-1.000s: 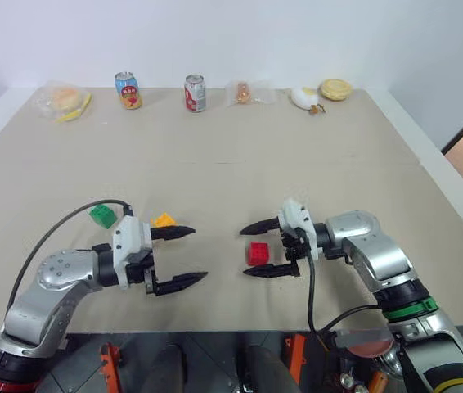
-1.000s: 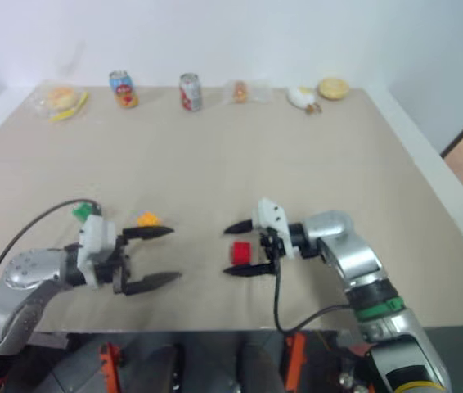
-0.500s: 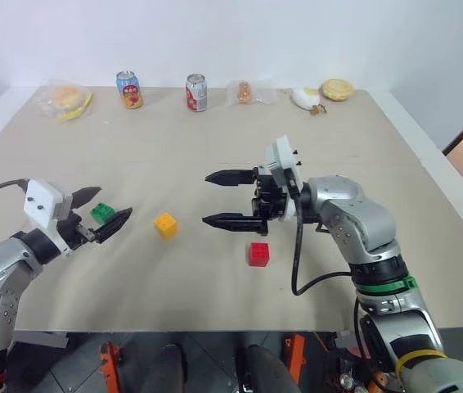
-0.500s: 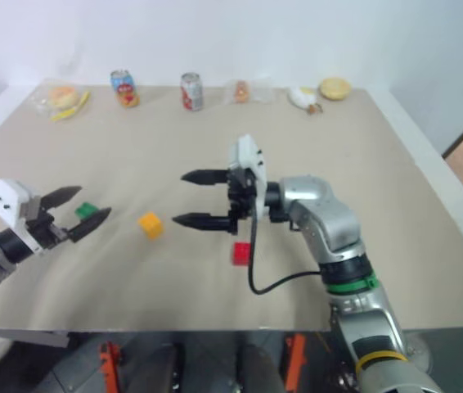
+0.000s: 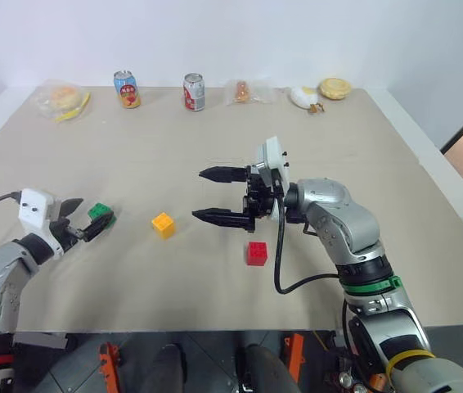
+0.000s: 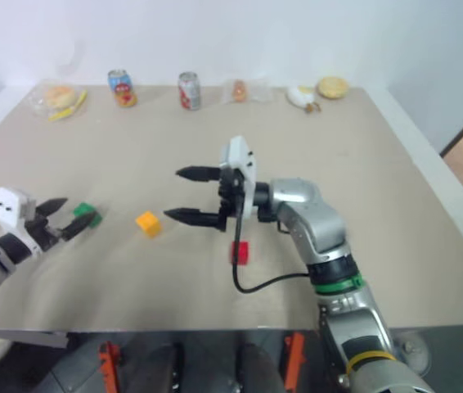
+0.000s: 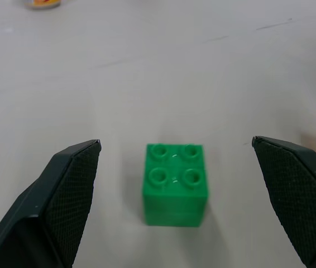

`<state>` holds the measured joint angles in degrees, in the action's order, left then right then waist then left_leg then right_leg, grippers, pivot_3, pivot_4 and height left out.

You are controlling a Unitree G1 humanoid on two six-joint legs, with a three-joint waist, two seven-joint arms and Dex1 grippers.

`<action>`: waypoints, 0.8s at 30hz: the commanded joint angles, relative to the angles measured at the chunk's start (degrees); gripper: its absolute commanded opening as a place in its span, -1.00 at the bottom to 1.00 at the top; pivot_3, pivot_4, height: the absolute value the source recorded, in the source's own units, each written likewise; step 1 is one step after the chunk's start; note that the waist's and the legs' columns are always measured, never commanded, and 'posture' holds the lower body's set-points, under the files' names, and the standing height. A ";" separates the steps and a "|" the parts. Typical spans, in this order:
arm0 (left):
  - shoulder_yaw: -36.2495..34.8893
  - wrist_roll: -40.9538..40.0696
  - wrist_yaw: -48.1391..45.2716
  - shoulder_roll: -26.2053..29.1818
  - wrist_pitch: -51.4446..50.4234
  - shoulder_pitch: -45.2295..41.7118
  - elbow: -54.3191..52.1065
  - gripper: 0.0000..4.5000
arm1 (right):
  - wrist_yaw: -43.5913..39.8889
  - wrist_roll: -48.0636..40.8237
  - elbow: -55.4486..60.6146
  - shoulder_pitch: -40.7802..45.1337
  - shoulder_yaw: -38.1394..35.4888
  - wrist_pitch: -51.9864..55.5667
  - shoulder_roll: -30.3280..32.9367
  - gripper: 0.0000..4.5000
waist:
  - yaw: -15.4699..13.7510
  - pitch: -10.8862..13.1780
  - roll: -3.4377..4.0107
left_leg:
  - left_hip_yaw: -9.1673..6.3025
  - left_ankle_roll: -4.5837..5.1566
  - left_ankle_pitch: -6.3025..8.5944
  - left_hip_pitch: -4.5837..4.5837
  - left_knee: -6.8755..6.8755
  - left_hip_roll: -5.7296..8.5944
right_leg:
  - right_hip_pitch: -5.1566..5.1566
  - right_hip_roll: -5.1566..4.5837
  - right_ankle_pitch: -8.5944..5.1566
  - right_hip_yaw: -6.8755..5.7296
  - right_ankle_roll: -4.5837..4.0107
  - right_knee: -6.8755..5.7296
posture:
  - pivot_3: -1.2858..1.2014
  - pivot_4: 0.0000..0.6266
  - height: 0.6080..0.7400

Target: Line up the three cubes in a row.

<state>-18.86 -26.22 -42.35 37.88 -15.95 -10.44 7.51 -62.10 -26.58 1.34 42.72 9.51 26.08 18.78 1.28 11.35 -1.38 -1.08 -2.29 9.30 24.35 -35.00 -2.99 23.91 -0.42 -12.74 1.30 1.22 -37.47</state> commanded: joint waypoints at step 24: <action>2.38 -7.50 -10.47 1.72 -0.79 -9.58 -8.45 -0.41 | -4.50 -9.54 10.67 -3.00 -5.45 7.02 9.18 1.00 | -0.24 -0.03 -0.09 | -0.03 -0.08 -0.05 0.40 -0.20 -0.01 | 0.32 0.00 -0.01 0.00 0.04 -0.24 | 0.03 -0.52 1.00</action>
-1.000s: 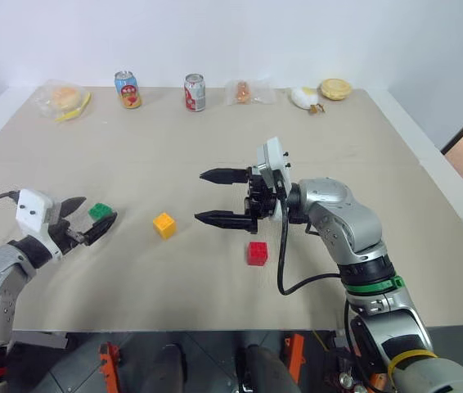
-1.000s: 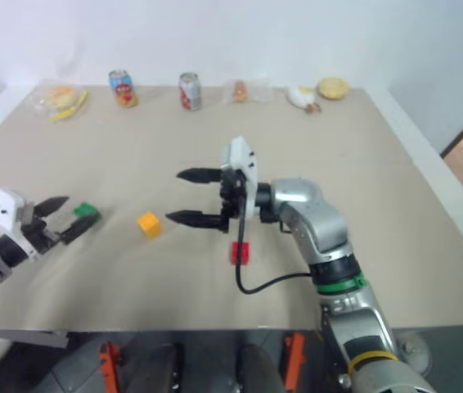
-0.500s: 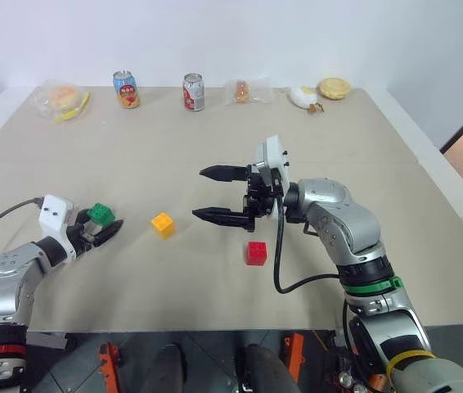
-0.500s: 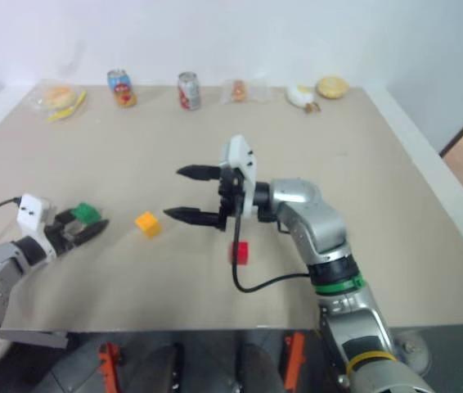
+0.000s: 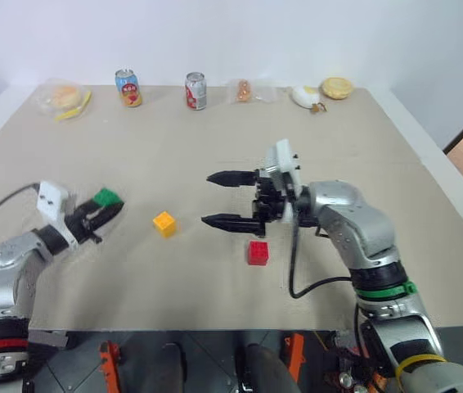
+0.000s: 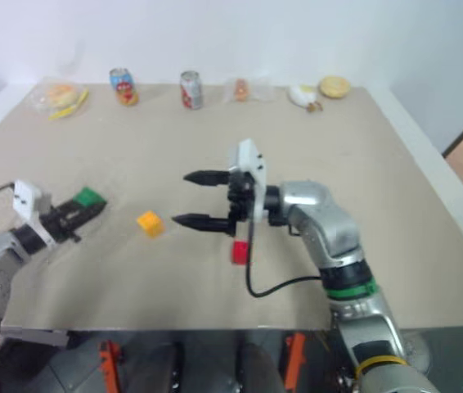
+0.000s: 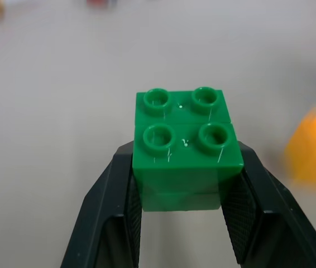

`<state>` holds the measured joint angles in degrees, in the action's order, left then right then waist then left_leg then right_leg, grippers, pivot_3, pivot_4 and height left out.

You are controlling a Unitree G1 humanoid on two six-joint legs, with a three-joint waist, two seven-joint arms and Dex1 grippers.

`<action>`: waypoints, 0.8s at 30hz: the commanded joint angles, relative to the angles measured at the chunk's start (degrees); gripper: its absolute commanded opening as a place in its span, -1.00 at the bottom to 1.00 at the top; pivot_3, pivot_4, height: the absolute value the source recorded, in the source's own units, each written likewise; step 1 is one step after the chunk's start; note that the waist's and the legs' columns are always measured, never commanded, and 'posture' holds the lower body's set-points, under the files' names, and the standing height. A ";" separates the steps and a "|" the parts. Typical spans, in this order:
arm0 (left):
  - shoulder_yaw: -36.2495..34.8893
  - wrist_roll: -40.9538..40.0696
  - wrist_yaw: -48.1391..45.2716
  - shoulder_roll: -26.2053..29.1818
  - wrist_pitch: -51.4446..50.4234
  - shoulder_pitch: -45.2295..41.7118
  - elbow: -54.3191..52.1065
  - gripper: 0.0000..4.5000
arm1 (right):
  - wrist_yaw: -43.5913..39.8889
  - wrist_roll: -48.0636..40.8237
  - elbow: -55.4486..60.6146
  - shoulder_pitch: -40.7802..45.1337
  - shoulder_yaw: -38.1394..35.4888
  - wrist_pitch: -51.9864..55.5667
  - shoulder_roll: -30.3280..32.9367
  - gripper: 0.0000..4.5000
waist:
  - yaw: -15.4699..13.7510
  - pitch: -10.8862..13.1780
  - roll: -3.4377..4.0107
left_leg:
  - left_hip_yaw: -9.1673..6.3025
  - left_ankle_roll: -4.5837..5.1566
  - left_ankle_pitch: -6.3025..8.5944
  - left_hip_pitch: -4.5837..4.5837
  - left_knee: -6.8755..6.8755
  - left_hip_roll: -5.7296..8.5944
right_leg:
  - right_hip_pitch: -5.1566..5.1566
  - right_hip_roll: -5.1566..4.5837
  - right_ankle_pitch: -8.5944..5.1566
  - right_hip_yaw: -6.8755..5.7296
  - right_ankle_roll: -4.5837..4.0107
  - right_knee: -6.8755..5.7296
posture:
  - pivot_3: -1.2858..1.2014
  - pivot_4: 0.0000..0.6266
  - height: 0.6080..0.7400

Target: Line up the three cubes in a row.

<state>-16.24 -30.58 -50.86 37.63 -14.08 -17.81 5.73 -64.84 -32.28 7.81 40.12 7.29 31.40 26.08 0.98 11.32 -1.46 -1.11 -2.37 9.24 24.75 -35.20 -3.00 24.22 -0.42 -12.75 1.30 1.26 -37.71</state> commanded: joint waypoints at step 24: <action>27.31 9.89 -15.79 -3.74 0.64 -3.72 -5.85 -0.41 | 1.10 -6.87 14.08 -12.01 -8.39 4.74 14.48 1.00 | 0.42 0.01 -0.01 | 0.46 0.07 0.02 -0.16 -0.34 0.02 | 0.11 0.14 -0.08 0.60 -0.17 -0.37 | 0.03 -0.52 1.00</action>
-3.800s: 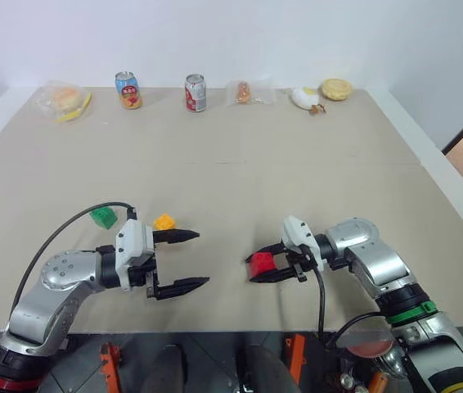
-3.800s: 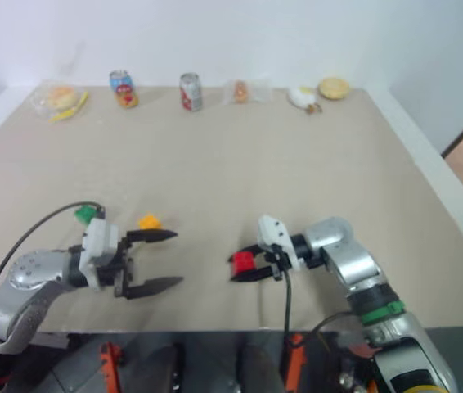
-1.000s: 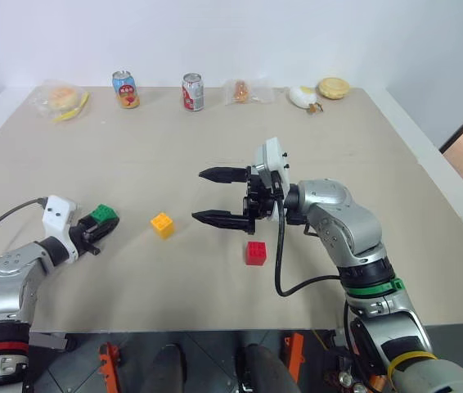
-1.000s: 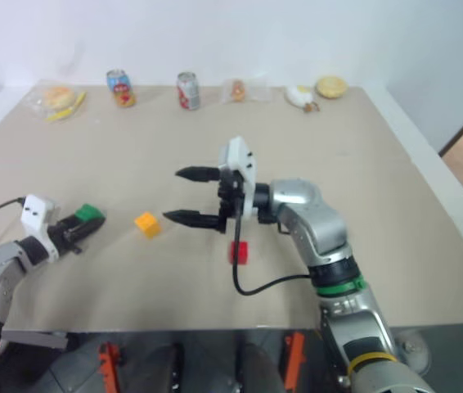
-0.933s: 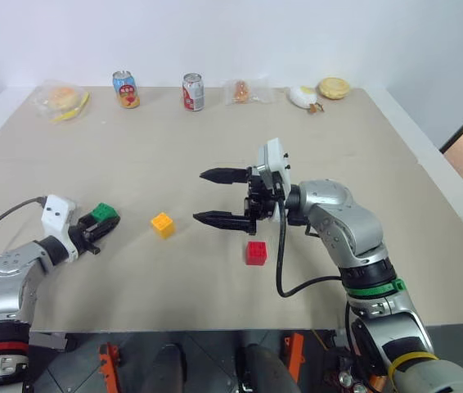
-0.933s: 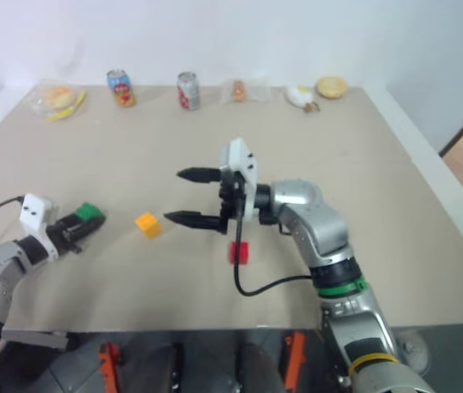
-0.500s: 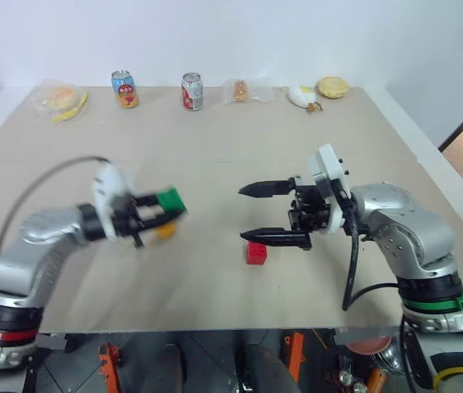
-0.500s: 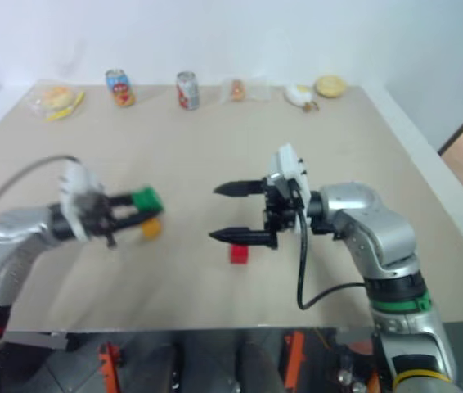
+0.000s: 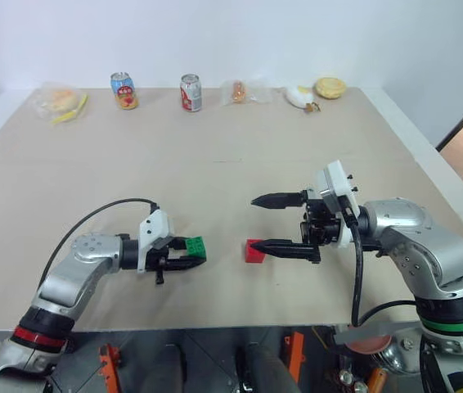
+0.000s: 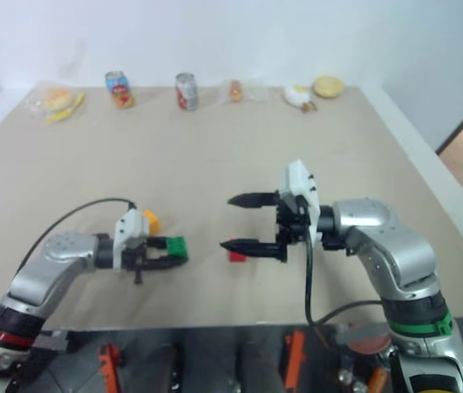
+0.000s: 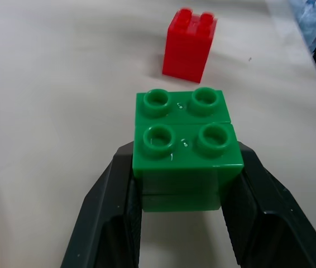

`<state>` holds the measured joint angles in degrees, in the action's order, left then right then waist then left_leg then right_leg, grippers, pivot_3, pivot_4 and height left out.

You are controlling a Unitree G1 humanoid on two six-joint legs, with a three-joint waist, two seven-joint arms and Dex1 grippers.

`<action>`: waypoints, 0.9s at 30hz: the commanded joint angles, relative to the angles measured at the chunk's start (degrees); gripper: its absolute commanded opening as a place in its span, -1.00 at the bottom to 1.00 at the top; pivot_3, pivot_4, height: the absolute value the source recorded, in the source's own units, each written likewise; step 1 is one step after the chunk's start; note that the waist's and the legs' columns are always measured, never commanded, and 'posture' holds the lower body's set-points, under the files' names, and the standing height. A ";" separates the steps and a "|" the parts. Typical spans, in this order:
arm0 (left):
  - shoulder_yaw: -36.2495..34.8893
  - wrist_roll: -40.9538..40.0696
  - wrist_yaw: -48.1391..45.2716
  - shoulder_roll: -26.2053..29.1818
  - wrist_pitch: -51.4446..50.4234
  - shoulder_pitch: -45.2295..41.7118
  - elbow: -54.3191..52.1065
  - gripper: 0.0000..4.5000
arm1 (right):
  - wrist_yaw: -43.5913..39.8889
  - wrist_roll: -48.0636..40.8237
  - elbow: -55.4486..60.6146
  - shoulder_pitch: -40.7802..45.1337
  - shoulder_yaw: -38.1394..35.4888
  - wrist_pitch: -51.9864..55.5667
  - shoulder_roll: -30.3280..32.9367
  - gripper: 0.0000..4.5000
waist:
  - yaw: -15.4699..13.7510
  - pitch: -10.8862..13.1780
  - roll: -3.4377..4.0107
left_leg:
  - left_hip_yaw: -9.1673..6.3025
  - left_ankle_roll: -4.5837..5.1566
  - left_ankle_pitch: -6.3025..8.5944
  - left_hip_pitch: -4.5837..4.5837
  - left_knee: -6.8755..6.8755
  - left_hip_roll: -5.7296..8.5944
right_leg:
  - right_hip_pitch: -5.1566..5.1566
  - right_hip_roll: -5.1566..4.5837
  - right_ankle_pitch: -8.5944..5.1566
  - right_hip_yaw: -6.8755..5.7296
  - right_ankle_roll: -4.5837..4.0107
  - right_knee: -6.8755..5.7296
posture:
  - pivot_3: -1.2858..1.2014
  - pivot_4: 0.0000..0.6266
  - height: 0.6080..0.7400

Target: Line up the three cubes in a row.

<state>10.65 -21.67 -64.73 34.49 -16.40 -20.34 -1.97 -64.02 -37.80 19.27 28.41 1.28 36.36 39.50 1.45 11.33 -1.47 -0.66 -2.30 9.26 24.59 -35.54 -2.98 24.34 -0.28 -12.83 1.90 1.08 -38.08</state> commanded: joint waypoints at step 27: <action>3.32 8.58 -13.57 -4.83 15.79 -10.45 18.32 -0.18 | 1.18 -1.10 3.00 -2.71 -2.72 -1.34 3.69 1.00 | -0.09 0.00 0.00 | 0.02 0.00 0.00 0.04 -0.04 0.01 | 0.02 0.02 0.06 0.06 0.12 0.00 | 0.03 -0.52 1.00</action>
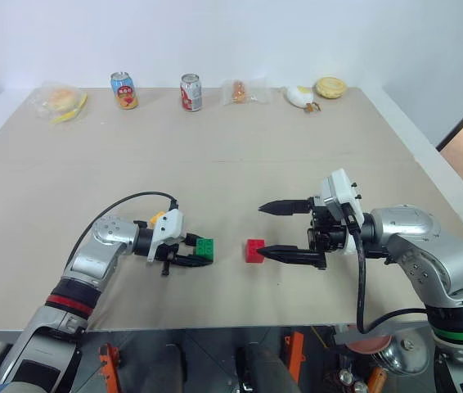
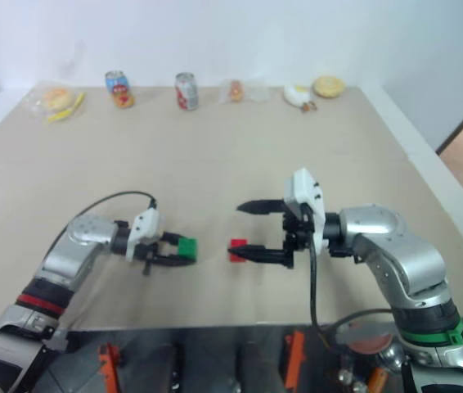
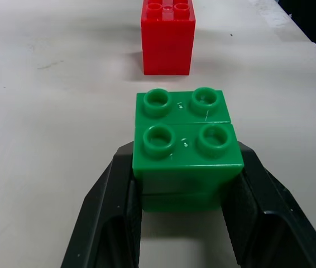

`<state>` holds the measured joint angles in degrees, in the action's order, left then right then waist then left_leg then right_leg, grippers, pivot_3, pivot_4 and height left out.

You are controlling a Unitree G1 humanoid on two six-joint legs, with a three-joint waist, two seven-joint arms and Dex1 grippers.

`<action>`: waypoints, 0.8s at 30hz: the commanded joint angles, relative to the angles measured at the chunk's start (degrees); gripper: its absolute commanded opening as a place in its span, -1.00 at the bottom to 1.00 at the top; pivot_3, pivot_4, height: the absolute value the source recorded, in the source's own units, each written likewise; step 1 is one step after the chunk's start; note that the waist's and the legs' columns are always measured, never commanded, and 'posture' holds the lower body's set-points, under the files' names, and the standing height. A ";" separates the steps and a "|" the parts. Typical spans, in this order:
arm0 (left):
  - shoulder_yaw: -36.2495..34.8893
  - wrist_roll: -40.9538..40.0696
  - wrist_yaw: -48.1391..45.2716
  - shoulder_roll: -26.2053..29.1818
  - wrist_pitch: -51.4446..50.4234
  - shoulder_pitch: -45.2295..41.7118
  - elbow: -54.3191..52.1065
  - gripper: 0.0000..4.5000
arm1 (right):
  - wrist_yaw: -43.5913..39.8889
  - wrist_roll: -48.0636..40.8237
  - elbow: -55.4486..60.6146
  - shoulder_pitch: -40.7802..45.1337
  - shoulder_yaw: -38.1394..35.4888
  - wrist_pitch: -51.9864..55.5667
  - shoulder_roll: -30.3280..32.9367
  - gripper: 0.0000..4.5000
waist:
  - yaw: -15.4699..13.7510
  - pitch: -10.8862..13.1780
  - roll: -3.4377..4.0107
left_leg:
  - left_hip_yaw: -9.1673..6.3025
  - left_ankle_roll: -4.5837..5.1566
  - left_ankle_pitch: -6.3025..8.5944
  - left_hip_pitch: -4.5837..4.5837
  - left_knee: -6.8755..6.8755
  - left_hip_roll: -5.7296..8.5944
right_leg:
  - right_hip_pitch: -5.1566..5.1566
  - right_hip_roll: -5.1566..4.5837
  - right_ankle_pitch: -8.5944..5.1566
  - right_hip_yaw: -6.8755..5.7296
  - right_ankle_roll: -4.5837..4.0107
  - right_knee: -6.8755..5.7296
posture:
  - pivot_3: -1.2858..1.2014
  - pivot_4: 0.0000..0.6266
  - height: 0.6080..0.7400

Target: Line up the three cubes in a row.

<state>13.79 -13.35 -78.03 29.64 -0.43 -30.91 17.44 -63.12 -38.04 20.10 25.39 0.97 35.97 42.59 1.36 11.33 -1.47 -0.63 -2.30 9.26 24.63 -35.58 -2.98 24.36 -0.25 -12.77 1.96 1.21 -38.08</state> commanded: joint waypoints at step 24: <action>-23.91 -16.43 32.19 0.19 -27.55 8.59 -31.66 0.99 | 5.05 -3.19 0.12 4.36 -3.23 -1.09 -4.21 1.00 | 0.46 0.01 -0.02 | -0.05 0.03 -0.01 -0.18 0.00 -0.06 | -0.11 0.13 0.12 0.07 0.20 -0.04 | 0.03 -0.52 1.00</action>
<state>-7.22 -30.84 -48.72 28.72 -28.01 -22.69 -14.28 -58.46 -41.38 19.99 28.29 -1.81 35.93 38.65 1.82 11.34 -1.48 -0.66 -2.27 9.25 24.43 -35.58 -3.04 24.24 -0.11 -12.68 2.08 1.35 -38.12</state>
